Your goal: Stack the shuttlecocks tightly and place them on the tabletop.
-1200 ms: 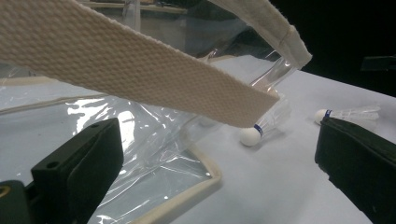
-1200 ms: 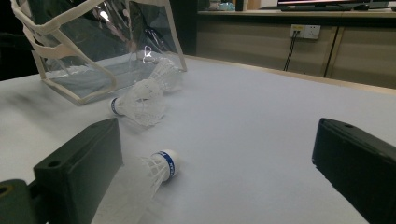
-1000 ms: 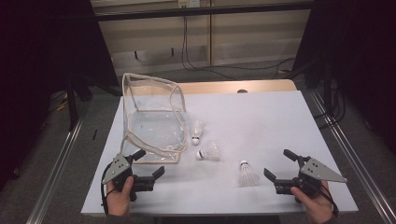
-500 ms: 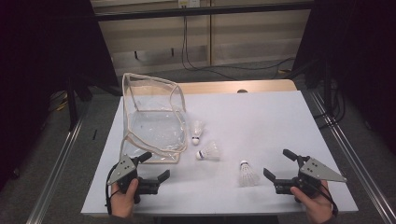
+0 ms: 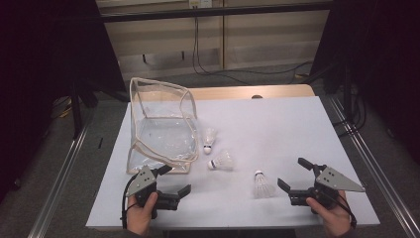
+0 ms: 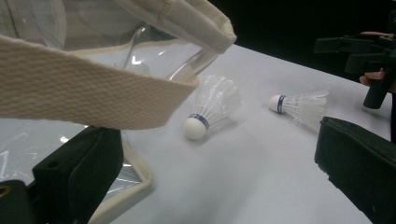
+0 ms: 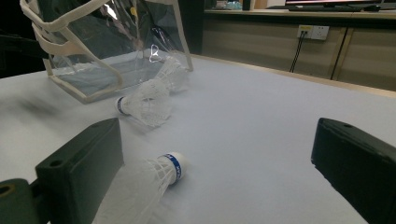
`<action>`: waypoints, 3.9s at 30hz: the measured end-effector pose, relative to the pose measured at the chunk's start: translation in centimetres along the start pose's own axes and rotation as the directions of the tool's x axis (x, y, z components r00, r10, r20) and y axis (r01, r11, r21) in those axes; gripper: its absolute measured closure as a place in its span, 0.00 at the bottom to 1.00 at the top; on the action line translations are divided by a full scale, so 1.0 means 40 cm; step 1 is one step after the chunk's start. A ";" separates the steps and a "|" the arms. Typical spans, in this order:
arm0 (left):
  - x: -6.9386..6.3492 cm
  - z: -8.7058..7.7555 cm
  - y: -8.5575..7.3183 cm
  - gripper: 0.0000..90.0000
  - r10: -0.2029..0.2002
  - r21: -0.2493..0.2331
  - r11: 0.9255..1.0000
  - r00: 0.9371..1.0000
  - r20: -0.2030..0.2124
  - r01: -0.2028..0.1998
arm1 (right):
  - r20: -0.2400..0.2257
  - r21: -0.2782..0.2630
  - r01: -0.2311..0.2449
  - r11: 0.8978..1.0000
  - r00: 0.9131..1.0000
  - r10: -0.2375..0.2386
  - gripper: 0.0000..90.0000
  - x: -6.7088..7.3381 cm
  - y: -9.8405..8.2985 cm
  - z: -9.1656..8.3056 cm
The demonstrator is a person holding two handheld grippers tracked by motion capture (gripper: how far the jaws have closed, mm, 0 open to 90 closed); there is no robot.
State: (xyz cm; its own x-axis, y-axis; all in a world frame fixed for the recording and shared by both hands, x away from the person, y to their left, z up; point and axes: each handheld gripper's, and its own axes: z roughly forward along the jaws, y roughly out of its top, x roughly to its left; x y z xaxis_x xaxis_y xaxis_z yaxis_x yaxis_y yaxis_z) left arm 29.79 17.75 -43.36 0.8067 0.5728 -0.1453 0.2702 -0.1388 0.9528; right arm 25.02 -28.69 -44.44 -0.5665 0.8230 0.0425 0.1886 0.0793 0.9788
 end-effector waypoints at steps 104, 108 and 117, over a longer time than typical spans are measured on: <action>-0.183 0.334 0.159 0.03 -0.013 0.135 0.991 0.993 0.117 -0.003 | -0.021 0.015 0.024 1.000 0.999 -0.024 0.03 0.002 0.003 0.007; -0.179 0.346 0.173 0.03 -0.028 0.151 0.988 0.996 0.090 0.014 | -0.021 0.014 0.022 1.000 1.000 -0.022 0.03 0.003 0.003 0.007; -0.167 0.368 0.211 0.03 -0.030 0.145 0.989 0.996 0.080 0.018 | -0.022 0.011 0.020 1.000 1.000 -0.019 0.03 0.002 0.003 0.006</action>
State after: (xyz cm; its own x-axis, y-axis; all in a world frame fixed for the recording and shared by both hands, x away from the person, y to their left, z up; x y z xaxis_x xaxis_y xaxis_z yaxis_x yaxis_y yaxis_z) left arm 34.41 0.86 -38.28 0.8375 0.5105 -0.1948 0.3581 -0.2436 0.9013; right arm 25.21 -28.48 -44.37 -0.5879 0.8084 0.0281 0.1866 0.1018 0.9771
